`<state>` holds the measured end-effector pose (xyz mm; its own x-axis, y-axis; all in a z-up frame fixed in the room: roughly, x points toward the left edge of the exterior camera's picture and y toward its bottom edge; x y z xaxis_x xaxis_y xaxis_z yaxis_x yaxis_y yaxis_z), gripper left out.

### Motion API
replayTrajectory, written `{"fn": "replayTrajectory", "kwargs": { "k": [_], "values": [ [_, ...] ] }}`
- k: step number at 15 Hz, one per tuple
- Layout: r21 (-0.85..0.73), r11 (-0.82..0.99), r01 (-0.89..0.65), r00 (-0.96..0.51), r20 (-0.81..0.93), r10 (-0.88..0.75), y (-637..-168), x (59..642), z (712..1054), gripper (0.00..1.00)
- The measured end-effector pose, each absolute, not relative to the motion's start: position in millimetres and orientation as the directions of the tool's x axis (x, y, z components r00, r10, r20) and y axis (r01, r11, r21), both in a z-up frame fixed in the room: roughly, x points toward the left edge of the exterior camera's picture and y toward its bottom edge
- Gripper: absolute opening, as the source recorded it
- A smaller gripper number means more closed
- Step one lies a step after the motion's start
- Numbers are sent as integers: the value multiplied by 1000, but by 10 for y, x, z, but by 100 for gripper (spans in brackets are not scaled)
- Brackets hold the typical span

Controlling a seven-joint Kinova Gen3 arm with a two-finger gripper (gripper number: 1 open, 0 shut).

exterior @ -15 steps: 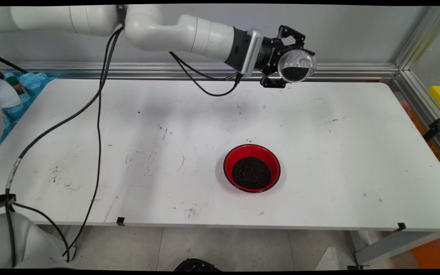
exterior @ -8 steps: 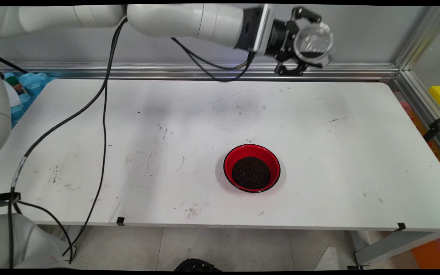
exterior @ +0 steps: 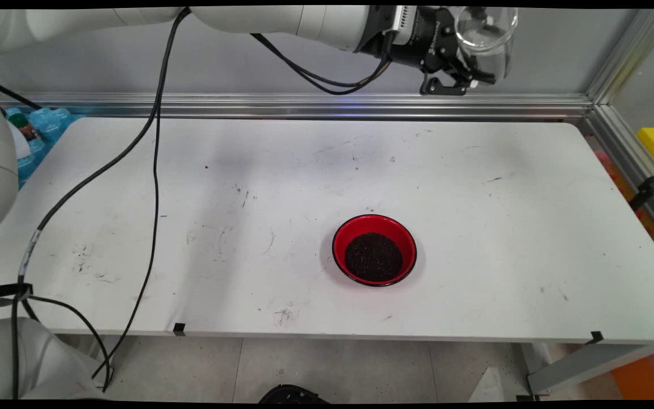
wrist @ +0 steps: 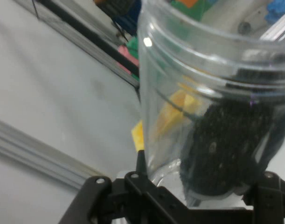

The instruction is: Pour the black seasoning powder in the red bowl

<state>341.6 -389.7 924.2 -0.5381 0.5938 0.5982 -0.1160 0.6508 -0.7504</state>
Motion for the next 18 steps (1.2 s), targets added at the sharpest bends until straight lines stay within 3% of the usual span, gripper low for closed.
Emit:
{"fn": "replayTrajectory", "kwargs": {
  "k": [18],
  "values": [
    [-287,916,-279,-645,763,43,-4003,3724,8817,0]
  ]
}}
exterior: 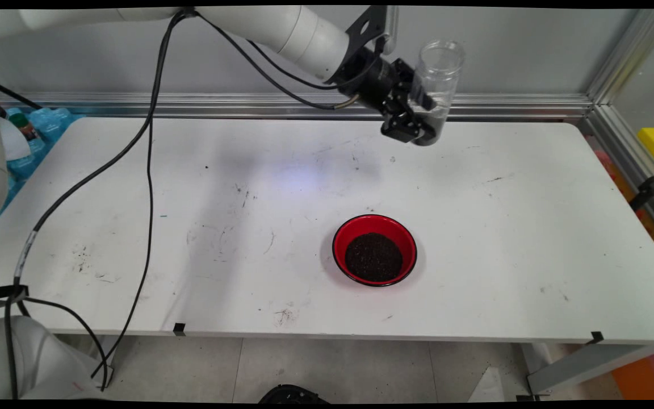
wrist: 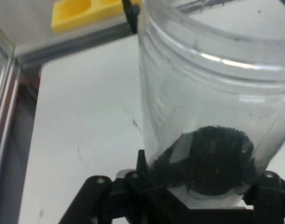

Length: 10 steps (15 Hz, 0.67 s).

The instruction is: Pour the black seasoning powder in the red bowl

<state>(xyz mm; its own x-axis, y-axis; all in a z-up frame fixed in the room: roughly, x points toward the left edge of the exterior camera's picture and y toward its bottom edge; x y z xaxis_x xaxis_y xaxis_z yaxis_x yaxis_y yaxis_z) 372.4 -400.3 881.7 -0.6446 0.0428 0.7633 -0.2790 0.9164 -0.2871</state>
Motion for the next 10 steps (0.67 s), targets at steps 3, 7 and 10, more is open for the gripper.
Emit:
{"fn": "replayTrajectory", "kwargs": {
  "k": [3,7,10],
  "values": [
    [-231,915,-330,-651,757,-44,-3994,3845,8703,0],
    [-165,913,-372,-650,749,-130,-3947,3992,8524,0],
    [-129,912,-389,-643,747,-169,-3927,4055,8418,0]
  ]
}}
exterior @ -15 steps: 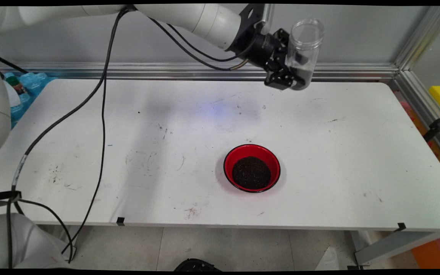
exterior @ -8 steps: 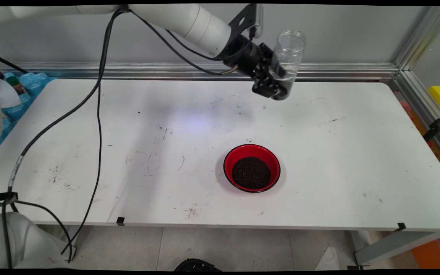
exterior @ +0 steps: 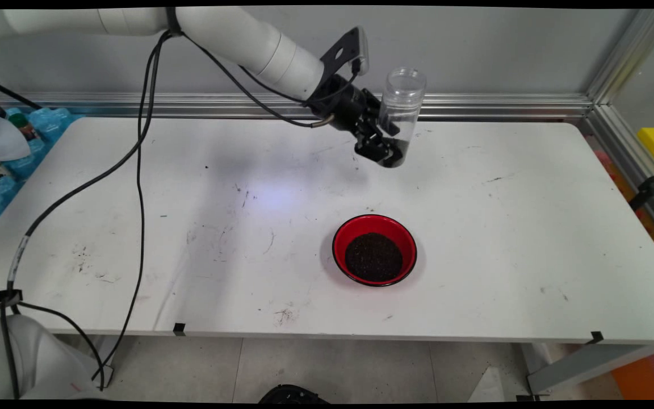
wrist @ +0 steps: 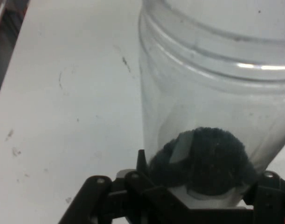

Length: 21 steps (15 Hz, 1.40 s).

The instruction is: Pour the black seasoning powder in the red bowl, then place the picked object on the table

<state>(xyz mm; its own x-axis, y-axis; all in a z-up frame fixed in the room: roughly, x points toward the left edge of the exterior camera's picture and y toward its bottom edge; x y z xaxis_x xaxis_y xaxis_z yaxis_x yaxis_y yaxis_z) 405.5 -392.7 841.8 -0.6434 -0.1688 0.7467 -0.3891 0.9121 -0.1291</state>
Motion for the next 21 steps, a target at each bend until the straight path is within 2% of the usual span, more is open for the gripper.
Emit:
{"fn": "replayTrajectory", "kwargs": {
  "k": [21],
  "values": [
    [-95,922,-376,-632,754,-180,-3949,4360,7535,0]
  ]
}}
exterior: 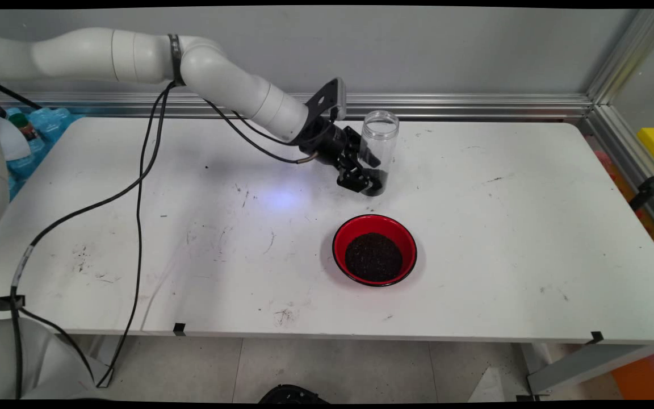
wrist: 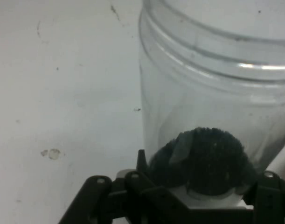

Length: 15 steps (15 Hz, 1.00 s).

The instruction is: Place the picked object on the table

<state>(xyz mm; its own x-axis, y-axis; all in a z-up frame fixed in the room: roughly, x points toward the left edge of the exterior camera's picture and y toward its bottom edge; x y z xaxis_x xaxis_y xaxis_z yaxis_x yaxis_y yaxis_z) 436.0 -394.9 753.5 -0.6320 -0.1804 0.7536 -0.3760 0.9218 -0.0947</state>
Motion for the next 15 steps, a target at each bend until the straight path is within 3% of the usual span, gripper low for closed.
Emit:
{"fn": "replayTrajectory", "kwargs": {
  "k": [15],
  "values": [
    [-79,919,-387,-633,747,-202,-4017,4411,7241,0]
  ]
}}
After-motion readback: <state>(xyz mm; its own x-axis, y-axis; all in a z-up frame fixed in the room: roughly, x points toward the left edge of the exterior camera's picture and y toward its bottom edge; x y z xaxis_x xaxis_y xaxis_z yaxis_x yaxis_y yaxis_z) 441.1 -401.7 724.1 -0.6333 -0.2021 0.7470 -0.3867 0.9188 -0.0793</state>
